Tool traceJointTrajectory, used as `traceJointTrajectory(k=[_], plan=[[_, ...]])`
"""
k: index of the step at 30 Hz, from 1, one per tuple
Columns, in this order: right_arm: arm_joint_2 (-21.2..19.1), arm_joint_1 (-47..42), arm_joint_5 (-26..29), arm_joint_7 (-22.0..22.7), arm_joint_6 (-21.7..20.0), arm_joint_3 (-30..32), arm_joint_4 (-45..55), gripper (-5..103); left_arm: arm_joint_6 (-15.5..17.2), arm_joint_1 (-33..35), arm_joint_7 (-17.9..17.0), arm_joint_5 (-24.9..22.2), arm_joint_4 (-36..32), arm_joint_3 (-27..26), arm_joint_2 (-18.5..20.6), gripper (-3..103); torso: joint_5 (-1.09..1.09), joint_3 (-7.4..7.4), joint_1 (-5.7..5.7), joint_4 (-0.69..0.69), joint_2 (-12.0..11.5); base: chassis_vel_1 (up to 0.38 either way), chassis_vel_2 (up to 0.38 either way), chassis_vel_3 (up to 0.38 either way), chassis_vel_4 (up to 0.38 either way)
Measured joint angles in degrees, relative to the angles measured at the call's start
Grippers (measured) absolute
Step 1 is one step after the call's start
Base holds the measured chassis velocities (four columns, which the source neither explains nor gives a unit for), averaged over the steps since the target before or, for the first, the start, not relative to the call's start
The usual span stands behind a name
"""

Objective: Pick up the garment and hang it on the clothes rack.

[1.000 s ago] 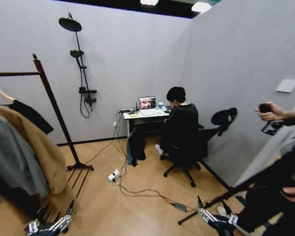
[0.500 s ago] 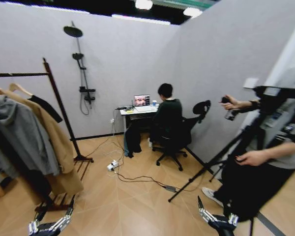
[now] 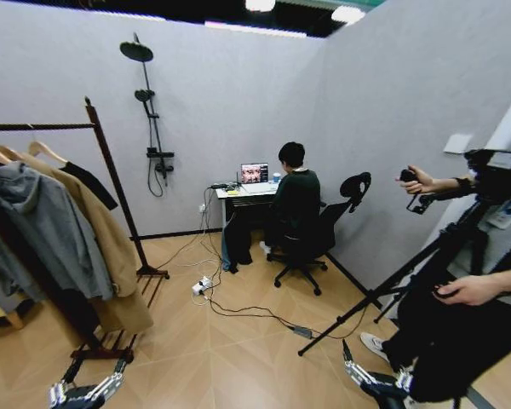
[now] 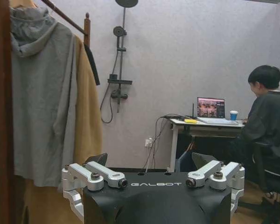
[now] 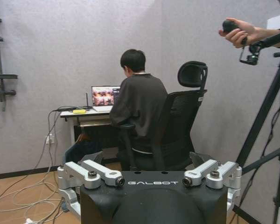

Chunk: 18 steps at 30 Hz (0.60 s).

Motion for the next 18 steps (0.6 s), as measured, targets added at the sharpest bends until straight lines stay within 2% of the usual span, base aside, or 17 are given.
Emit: traceJointTrajectory(k=[18], plan=[[0.0, 0.0, 0.0, 0.0, 0.0, 0.0, 0.0, 100, 0.0, 0.0, 0.0, 0.0, 0.0, 0.0, 0.0, 100, 0.0, 0.01, 0.02, -0.02, 0.0, 0.021, -0.008, -0.004, 0.021]])
